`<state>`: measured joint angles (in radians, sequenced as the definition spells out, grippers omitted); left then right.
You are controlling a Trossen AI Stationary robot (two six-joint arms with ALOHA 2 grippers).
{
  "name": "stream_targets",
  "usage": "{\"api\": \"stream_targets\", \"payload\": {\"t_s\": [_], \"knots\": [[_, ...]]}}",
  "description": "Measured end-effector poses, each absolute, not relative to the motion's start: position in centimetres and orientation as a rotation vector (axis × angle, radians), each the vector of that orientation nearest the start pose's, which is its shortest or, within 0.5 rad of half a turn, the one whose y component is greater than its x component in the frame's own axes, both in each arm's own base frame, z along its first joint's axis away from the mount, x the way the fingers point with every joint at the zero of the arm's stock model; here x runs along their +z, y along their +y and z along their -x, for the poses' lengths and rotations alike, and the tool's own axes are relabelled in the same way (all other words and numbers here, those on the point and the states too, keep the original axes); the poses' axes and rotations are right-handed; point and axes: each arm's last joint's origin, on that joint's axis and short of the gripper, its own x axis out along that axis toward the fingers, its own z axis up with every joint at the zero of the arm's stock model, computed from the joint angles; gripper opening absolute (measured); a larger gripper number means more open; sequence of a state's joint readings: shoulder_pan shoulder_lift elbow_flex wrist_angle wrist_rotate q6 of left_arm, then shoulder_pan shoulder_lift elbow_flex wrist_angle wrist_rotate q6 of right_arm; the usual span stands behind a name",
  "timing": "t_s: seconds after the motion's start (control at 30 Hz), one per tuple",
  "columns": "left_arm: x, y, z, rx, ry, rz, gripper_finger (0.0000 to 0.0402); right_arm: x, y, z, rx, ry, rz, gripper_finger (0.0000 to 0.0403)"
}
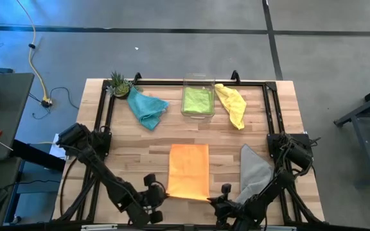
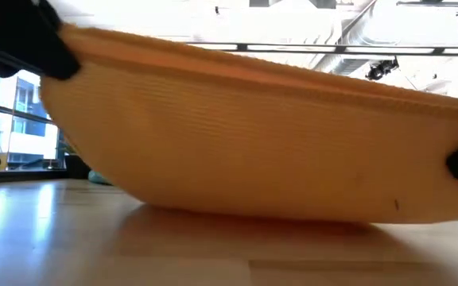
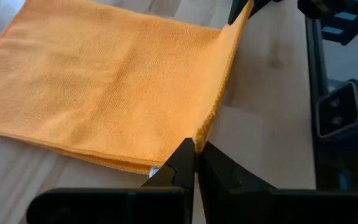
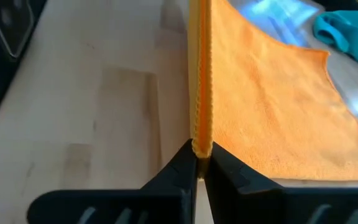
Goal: Fold microfiber towels
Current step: Fold the orange microfiber cloth
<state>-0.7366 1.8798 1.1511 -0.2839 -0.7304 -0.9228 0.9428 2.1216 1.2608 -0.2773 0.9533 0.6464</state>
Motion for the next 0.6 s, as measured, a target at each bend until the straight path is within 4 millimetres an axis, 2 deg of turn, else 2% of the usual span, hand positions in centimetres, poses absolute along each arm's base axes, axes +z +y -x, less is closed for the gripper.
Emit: {"api": "stream_targets", "payload": {"t_s": [0.27,0.6], "knots": [[16.0,-24.5,-27.9,0.334,0.622,0.247,0.0000,10.8,31.3,-25.6,-0.171,0.595,0.292,0.0014],[15.8,-22.6,-28.1,0.496,0.597,0.230,0.0000,13.1,29.5,-27.3,-0.209,0.582,0.316,0.0014]]}}
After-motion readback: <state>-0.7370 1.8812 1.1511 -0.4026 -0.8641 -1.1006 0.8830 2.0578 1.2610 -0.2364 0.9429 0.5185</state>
